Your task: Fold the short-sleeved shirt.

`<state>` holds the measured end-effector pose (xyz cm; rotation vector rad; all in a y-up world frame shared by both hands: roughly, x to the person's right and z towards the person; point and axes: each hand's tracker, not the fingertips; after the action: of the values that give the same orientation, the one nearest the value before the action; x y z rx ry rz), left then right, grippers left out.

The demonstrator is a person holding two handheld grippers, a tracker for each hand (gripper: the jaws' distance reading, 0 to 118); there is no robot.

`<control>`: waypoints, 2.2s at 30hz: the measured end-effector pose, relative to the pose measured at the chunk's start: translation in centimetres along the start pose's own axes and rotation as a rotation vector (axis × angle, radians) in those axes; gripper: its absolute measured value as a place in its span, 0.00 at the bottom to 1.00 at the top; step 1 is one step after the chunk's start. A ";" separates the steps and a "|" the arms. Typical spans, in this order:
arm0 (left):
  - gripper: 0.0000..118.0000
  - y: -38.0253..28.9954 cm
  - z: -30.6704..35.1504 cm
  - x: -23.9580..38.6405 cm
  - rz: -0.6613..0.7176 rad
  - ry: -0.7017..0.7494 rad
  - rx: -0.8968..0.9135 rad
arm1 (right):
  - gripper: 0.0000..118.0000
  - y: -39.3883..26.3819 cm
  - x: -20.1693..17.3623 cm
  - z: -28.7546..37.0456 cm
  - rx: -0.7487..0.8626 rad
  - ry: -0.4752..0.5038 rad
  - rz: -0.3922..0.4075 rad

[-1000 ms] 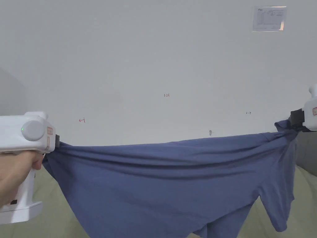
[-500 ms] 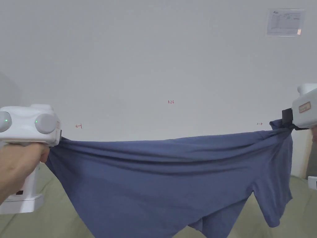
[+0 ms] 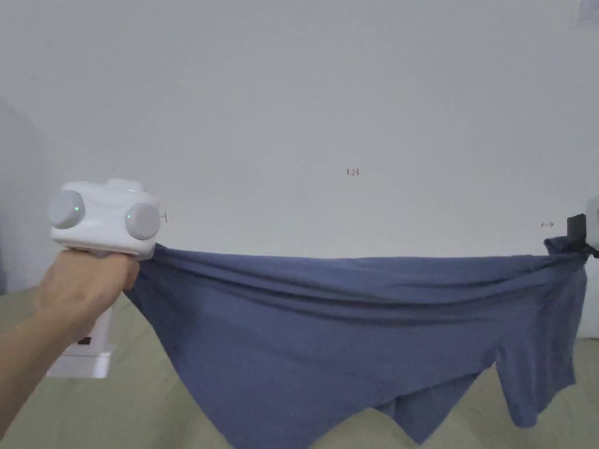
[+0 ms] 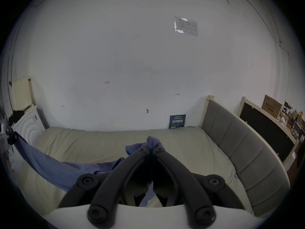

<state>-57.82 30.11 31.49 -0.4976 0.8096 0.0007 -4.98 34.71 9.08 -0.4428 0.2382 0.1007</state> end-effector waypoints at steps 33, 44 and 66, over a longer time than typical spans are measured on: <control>0.00 -40.2 15.5 -10.8 0.013 -0.197 -0.408 | 0.03 -44.2 8.2 19.3 -0.474 0.088 -0.239; 0.29 -42.6 14.7 -11.7 0.013 -0.279 -0.486 | 0.79 -48.4 9.2 15.9 -0.574 -0.013 -0.221; 0.00 -44.7 24.3 -16.1 0.166 -0.446 -0.427 | 0.00 -48.4 -5.8 31.0 -0.377 0.219 -0.060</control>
<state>-43.86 3.93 75.80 -0.7963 0.4057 0.4317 2.93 4.44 57.60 -0.8373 0.4242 0.0378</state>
